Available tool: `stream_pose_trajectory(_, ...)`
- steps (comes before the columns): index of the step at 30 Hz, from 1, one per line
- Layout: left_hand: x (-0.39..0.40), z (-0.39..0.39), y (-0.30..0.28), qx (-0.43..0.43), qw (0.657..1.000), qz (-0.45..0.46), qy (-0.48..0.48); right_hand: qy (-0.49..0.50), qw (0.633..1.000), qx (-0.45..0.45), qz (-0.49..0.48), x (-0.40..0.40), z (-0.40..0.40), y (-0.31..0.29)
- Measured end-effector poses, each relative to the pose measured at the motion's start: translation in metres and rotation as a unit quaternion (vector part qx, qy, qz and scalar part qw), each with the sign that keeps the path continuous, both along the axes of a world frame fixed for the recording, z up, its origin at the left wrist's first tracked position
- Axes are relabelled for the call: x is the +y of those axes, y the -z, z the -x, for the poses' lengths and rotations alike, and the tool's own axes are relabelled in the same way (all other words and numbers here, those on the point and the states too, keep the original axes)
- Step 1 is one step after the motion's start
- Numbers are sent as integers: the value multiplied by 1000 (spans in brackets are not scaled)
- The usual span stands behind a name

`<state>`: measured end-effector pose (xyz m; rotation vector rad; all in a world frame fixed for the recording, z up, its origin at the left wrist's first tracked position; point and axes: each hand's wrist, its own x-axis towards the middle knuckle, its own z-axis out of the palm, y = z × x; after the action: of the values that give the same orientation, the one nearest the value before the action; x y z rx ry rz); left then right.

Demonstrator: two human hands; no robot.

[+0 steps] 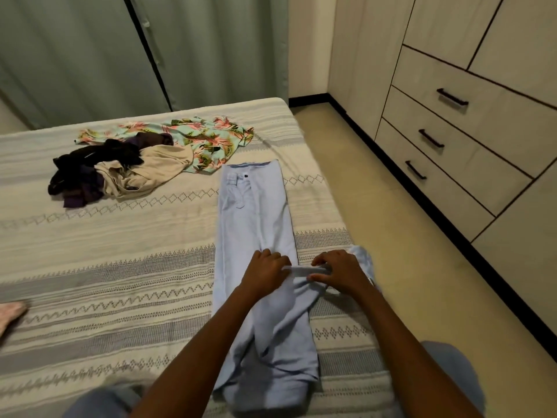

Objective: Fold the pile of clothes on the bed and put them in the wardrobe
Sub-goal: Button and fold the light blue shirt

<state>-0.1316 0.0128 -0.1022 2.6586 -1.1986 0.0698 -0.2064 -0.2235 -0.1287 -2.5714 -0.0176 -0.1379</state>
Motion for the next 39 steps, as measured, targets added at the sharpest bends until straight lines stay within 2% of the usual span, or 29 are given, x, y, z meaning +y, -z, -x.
stream_pose_trajectory(4,-1,10,-21,47,996,60,-38,76,992,-57,87,-4,24,-4)
stream_pose_trajectory(9,11,17,-35,39,994,84,-52,162,978,-65,114,-8,38,-16)
stream_pose_trajectory(11,18,15,-35,43,994,81,-67,176,975,-44,127,-12,40,-22)
stream_pose_trajectory(17,44,11,-27,33,992,57,-106,235,958,98,131,-38,42,-32)
stream_pose_trajectory(19,49,11,-23,22,993,27,-115,228,965,121,50,-49,42,-36)
stream_pose_trajectory(21,51,11,-20,11,991,-12,-131,208,969,111,-72,-55,40,-46)
stream_pose_trajectory(24,48,16,-16,2,989,-53,-137,189,960,75,-194,-54,32,-68)
stream_pose_trajectory(26,42,21,-14,-5,993,-43,-105,153,947,94,-266,-48,23,-83)
stream_pose_trajectory(30,24,30,-13,-21,999,25,-31,125,878,202,-417,-33,1,-105)
stream_pose_trajectory(34,-6,48,-25,7,993,116,23,138,804,217,-537,-23,-20,-108)
stream_pose_trajectory(37,-30,61,-39,64,978,194,-49,134,756,213,-604,-9,-22,-114)
stream_pose_trajectory(39,-39,64,-50,148,944,261,-135,128,744,212,-620,-2,-22,-114)
